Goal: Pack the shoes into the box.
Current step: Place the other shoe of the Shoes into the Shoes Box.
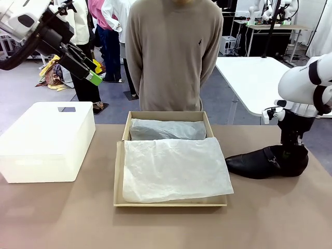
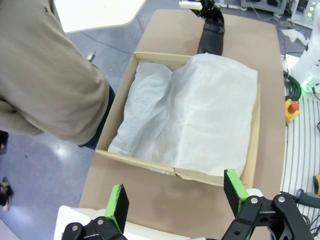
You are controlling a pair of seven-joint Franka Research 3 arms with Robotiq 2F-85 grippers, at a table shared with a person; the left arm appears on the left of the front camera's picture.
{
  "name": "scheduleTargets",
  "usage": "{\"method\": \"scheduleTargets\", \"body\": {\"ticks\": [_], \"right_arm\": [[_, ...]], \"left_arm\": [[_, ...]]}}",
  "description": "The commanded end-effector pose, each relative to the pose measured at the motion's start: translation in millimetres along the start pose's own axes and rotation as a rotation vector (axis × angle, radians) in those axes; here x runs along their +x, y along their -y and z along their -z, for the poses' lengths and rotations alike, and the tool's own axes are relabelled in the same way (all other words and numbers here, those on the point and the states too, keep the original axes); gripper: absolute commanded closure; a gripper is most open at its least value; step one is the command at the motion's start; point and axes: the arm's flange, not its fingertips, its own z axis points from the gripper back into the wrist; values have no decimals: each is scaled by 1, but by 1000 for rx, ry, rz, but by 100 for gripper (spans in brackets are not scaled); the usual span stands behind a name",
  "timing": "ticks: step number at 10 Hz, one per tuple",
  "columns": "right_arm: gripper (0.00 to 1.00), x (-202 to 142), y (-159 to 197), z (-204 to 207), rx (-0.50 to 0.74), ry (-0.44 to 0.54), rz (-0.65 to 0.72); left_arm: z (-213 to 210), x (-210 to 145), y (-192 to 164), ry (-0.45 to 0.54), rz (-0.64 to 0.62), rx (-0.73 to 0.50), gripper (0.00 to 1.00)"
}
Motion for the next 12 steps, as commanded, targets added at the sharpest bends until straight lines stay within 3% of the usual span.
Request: {"method": "scheduleTargets", "body": {"ticks": [1,4,9,12], "right_arm": [[100,-4,5,-16,-3,42,20],[100,-5,10,-63,13,23,165],[100,10,2,-133,122,92,455],[100,20,-17,-144,65,78,446]], "left_arm": [[0,-3,1,26,10,-17,0],[0,-3,1,26,10,-17,0],[0,-3,1,26,10,-17,0],[0,-3,1,26,10,-17,0]]}}
